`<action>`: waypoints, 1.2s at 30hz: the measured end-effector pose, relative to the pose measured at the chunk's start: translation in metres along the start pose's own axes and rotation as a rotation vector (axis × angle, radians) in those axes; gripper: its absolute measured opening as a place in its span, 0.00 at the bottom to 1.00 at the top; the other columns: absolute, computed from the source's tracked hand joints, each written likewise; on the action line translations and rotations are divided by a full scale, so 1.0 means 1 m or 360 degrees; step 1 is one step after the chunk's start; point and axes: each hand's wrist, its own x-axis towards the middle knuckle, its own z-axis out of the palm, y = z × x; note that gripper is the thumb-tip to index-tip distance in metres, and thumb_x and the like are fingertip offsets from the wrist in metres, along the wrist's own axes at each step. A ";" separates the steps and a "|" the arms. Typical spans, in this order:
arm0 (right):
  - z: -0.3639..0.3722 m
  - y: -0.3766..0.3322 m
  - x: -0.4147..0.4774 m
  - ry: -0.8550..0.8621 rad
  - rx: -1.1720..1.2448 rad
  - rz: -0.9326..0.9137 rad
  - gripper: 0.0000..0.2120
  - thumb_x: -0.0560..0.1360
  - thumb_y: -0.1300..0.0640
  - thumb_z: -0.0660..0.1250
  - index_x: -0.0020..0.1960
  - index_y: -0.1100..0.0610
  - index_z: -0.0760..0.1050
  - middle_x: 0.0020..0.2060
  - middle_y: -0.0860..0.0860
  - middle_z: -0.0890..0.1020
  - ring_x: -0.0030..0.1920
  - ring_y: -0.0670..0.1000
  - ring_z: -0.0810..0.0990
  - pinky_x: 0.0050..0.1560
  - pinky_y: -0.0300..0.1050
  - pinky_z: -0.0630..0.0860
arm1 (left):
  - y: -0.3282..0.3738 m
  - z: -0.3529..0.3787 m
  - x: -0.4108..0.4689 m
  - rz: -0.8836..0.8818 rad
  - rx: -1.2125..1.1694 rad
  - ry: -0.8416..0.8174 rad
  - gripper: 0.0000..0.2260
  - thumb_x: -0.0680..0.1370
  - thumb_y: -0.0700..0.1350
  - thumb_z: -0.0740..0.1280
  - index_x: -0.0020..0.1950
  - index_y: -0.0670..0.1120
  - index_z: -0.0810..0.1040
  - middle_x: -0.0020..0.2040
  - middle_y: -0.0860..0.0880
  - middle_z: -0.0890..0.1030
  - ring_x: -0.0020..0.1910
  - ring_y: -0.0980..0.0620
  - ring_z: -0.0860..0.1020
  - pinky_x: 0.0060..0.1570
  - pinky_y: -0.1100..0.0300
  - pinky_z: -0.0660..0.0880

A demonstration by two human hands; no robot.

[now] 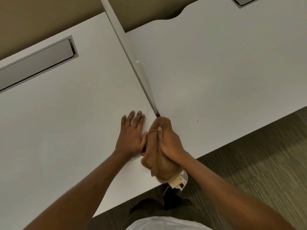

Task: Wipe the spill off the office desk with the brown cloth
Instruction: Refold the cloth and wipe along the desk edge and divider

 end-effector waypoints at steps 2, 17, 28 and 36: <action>0.005 -0.021 0.033 0.0027 -0.0080 -0.0026 0.19 0.83 0.47 0.48 0.56 0.58 0.72 0.48 0.56 0.82 0.47 0.55 0.81 0.53 0.54 0.77 | -0.003 0.002 0.000 0.0042 0.0042 -0.0032 0.30 0.79 0.58 0.58 0.77 0.45 0.58 0.77 0.42 0.60 0.77 0.42 0.50 0.75 0.41 0.47; -0.001 0.014 -0.017 -0.0050 0.0009 0.0035 0.19 0.82 0.44 0.49 0.61 0.54 0.71 0.49 0.52 0.81 0.48 0.50 0.79 0.52 0.43 0.73 | -0.001 -0.001 0.000 -0.0002 0.0008 -0.0027 0.26 0.81 0.52 0.51 0.76 0.42 0.59 0.77 0.42 0.60 0.77 0.42 0.52 0.75 0.42 0.48; -0.007 0.036 -0.052 -0.0156 -0.0040 0.0074 0.17 0.82 0.45 0.49 0.54 0.54 0.72 0.44 0.53 0.82 0.44 0.49 0.81 0.48 0.46 0.79 | 0.003 -0.004 -0.001 -0.0001 0.0011 -0.0026 0.30 0.78 0.54 0.49 0.76 0.40 0.58 0.77 0.41 0.60 0.77 0.40 0.52 0.74 0.40 0.48; 0.004 -0.016 0.027 0.0018 -0.0109 -0.0059 0.19 0.83 0.47 0.48 0.62 0.57 0.70 0.53 0.56 0.81 0.51 0.55 0.80 0.56 0.52 0.76 | -0.001 0.003 -0.001 0.0009 -0.0013 0.0027 0.24 0.81 0.52 0.53 0.76 0.43 0.60 0.76 0.43 0.61 0.77 0.42 0.53 0.75 0.42 0.48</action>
